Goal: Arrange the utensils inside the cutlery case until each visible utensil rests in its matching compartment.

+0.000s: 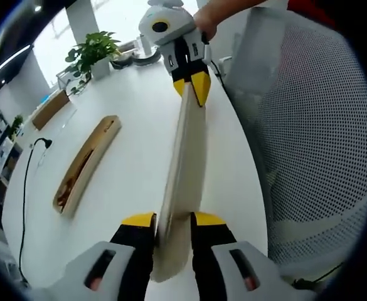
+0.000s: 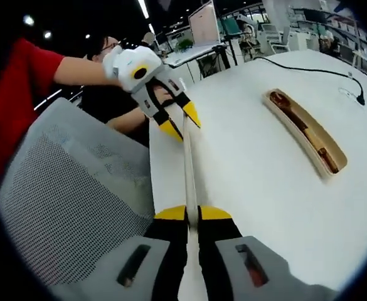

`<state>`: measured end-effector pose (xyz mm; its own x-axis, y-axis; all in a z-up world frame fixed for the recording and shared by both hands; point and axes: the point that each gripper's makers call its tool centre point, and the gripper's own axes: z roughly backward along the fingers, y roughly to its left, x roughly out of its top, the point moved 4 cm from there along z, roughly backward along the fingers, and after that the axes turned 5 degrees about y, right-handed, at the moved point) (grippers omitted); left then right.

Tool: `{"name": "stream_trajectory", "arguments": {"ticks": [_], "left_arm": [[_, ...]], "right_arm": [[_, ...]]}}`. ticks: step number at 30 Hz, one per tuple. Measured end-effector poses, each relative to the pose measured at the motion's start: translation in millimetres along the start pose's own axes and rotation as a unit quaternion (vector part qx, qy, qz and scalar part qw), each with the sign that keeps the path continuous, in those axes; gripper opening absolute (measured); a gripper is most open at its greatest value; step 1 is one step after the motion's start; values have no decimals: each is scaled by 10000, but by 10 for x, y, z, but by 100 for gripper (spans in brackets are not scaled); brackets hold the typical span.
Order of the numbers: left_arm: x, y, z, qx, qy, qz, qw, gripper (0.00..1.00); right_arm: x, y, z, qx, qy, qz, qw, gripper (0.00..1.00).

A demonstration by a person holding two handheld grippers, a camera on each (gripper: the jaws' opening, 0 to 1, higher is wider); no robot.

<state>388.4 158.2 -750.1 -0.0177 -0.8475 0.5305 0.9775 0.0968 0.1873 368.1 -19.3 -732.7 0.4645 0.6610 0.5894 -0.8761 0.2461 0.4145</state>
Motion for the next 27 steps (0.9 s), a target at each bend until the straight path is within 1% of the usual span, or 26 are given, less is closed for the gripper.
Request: {"name": "stream_trajectory", "arguments": {"ticks": [2, 3, 4, 5, 6, 7, 10, 11, 12, 13, 15, 17, 18, 20, 22, 23, 24, 26, 27], "left_arm": [[-7, 10, -8, 47, 7, 93, 9999, 28], [3, 3, -13, 36, -26, 221, 9997, 31], [6, -10, -22, -14, -46, 348, 9994, 37], [4, -20, -30, -42, -41, 416, 9991, 41], [3, -33, -36, -18, -26, 318, 9995, 42], [1, -36, -40, 29, -6, 219, 9998, 42], [-3, -59, -59, 86, 35, 152, 9998, 45], [1, -64, -62, 115, 43, 116, 9999, 47], [3, -66, -63, 128, 48, 107, 9998, 49], [0, -72, -65, 134, 57, 89, 9999, 50], [-2, -74, -63, 159, 64, 81, 9998, 53], [-11, -76, -68, 169, 43, 116, 9998, 56], [-18, -78, -71, 175, 42, 119, 9998, 57], [-30, -94, -80, 178, 48, 111, 9998, 59], [-46, -113, -94, 200, 126, 56, 9997, 59], [-51, -115, -102, 200, 141, 50, 9997, 59], [-54, -119, -107, 205, 150, 56, 9997, 59], [-56, -117, -110, 228, 149, 91, 9996, 59], [-54, -119, -109, 238, 142, 115, 9995, 58]], "right_arm": [[15, 18, 2, 49, -105, -304, 9995, 1], [21, 74, 2, 276, -149, -463, 9984, 1], [18, 67, 0, 276, -143, -602, 9977, 1], [11, 48, -1, 215, -105, -584, 9980, 1], [16, 61, -5, 275, -126, -624, 9976, 1], [16, 61, -3, 314, -76, -767, 9965, 1], [40, 57, 12, 402, -104, -1043, 9937, 1], [51, 73, 19, 507, -113, -1335, 9897, 1], [49, 112, 35, 614, -100, -1459, 9873, 1], [78, 58, 42, 460, -210, -1251, 9909, 1], [110, 51, 51, 520, -292, -1463, 9874, 1], [144, 38, 71, 521, -430, -1536, 9858, 1], [168, 40, 78, 573, -515, -1684, 9827, 1], [176, 22, 81, 583, -543, -1747, 9814, 1], [224, 30, 84, 774, -694, -2220, 9695, 1], [228, 35, 88, 831, -703, -2369, 9654, 1], [246, 3, 93, 867, -801, -2489, 9613, 1], [260, -11, 107, 846, -906, -2572, 9584, 1], [288, -12, 120, 911, -1032, -2783, 9506, 1]]}}
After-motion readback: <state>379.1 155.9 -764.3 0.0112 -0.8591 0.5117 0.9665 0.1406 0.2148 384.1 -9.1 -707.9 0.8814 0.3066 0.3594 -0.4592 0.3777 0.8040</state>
